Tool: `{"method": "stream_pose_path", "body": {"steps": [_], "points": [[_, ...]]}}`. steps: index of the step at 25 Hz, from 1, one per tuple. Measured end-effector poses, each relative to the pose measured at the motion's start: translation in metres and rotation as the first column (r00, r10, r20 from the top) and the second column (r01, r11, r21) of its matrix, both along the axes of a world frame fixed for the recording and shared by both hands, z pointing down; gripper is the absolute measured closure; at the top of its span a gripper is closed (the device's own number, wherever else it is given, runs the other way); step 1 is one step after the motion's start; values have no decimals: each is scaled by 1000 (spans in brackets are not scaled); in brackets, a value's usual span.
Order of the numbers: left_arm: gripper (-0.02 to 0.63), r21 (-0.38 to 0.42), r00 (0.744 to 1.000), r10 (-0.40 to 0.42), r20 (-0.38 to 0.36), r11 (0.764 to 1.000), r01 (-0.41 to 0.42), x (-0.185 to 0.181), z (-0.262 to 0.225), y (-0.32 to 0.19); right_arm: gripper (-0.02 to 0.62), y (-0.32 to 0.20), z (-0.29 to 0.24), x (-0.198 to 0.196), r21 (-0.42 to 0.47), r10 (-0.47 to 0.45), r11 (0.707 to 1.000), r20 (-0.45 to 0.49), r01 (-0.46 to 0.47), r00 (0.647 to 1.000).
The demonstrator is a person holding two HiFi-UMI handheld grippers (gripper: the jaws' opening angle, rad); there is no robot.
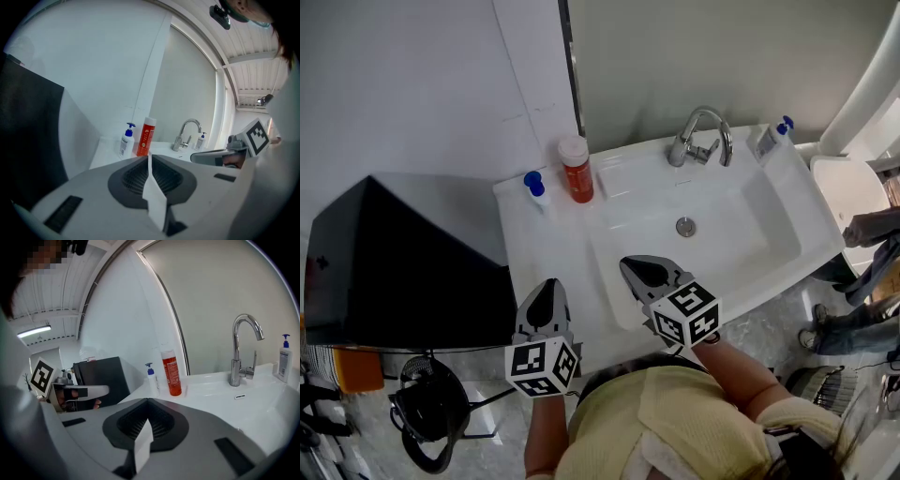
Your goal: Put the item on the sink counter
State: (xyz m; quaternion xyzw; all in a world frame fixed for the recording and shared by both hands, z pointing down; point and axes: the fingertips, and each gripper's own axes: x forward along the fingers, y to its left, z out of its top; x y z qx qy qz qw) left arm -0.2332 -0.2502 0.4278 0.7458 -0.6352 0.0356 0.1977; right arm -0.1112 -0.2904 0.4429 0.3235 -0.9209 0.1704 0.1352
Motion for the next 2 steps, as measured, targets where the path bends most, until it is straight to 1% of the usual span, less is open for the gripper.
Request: {"method": "stream_pose_path", "body": {"steps": [2], "points": [[551,1,1000,0,0,1000,0,0,0,-1,572,-1,-1,-1,2,-6,1000,-1,6,1000]]}}
